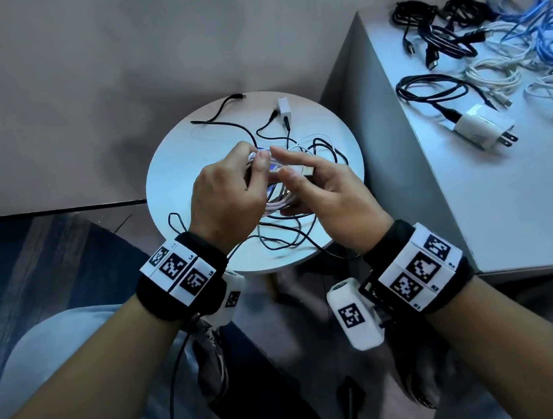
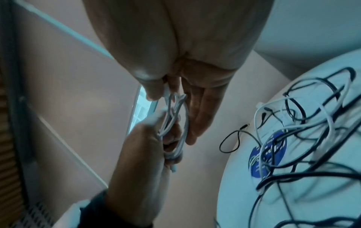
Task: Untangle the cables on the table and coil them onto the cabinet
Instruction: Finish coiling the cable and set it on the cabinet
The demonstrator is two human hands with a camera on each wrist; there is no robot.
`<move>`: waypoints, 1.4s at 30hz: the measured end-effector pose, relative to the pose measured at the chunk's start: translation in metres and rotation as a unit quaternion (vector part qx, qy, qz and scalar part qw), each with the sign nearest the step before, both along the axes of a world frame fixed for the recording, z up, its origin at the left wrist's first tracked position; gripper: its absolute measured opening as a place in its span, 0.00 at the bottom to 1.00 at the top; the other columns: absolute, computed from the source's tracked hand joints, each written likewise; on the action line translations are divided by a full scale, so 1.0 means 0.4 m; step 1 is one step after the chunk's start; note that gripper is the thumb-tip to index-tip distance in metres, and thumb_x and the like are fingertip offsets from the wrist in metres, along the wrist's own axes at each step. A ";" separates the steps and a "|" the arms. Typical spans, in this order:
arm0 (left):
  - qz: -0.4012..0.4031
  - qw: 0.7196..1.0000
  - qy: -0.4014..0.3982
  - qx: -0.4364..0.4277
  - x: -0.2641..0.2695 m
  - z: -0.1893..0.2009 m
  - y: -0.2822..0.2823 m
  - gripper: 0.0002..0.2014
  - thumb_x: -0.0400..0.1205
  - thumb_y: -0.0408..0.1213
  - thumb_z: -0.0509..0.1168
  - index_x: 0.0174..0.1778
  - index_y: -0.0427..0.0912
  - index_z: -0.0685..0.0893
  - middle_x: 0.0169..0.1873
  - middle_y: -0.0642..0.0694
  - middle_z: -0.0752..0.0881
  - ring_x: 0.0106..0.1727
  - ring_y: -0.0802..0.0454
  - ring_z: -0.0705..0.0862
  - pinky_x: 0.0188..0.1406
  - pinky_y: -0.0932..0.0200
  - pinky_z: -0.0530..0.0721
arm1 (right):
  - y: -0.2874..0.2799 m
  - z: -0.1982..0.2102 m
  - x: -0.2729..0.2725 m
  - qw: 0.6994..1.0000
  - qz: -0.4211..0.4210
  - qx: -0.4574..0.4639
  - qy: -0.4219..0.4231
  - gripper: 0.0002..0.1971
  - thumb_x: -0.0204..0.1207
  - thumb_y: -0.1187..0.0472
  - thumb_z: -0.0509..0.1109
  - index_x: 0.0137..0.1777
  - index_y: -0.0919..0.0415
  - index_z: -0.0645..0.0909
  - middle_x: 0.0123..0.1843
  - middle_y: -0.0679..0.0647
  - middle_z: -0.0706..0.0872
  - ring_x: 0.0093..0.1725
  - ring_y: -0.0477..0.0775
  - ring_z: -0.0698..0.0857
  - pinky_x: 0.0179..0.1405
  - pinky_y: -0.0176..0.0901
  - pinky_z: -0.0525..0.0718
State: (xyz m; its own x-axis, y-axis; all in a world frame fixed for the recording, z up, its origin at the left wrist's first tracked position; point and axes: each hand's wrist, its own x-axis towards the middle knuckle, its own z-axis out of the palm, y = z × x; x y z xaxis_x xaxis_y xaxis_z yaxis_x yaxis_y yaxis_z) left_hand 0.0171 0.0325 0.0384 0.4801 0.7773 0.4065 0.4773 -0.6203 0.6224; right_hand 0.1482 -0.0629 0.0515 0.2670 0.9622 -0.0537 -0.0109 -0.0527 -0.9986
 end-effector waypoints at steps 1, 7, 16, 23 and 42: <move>-0.003 1.000 -0.015 -0.018 -0.003 0.005 0.004 0.20 0.88 0.49 0.56 0.38 0.38 0.79 0.23 0.47 0.78 0.28 0.41 0.76 0.30 0.44 0.75 | 0.001 0.008 0.005 1.000 -0.007 -0.001 0.019 0.12 0.87 0.61 0.65 0.68 0.58 0.81 0.53 0.64 0.92 0.41 0.54 0.88 0.52 0.56 0.91; -0.017 0.998 -0.055 -0.002 -0.019 0.040 0.024 0.27 0.89 0.49 0.56 0.30 0.33 0.76 0.21 0.41 0.75 0.25 0.45 0.71 0.27 0.48 0.68 | 0.000 0.040 0.067 0.998 0.014 -0.024 0.048 0.09 0.88 0.64 0.61 0.58 0.68 0.82 0.47 0.60 0.92 0.42 0.60 0.93 0.45 0.50 0.91; -0.099 0.983 -0.028 -0.151 -0.008 0.045 0.031 0.16 0.87 0.42 0.56 0.36 0.49 0.83 0.26 0.53 0.79 0.31 0.54 0.74 0.33 0.52 0.71 | -0.004 0.042 0.117 0.996 -0.008 -0.011 0.083 0.07 0.87 0.67 0.64 0.53 0.66 0.83 0.41 0.56 0.92 0.37 0.53 0.92 0.38 0.43 0.91; -0.183 0.896 -0.137 -0.382 -0.033 0.025 0.037 0.08 0.85 0.39 0.68 0.57 0.40 0.86 0.43 0.37 0.83 0.36 0.50 0.82 0.39 0.57 0.86 | 0.007 0.015 0.104 0.988 -0.076 -0.037 0.132 0.02 0.85 0.62 0.68 0.52 0.60 0.80 0.48 0.58 0.90 0.44 0.55 0.89 0.46 0.49 0.89; -0.096 0.921 -0.088 -0.366 -0.022 0.044 -0.007 0.14 0.89 0.49 0.61 0.52 0.45 0.87 0.46 0.41 0.91 0.38 0.37 0.92 0.50 0.35 0.90 | -0.004 0.005 0.042 0.975 -0.061 -0.058 0.207 0.08 0.88 0.57 0.63 0.58 0.58 0.82 0.50 0.61 0.92 0.39 0.64 0.93 0.35 0.44 0.91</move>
State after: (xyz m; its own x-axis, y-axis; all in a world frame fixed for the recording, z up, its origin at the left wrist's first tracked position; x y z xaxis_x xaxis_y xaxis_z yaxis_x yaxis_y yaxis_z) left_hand 0.0083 0.0298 0.0560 0.6148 0.7813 -0.1079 0.2536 -0.0663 0.9650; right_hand 0.1648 -0.0643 0.0536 0.3119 0.9055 -0.2877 -0.4251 -0.1377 -0.8946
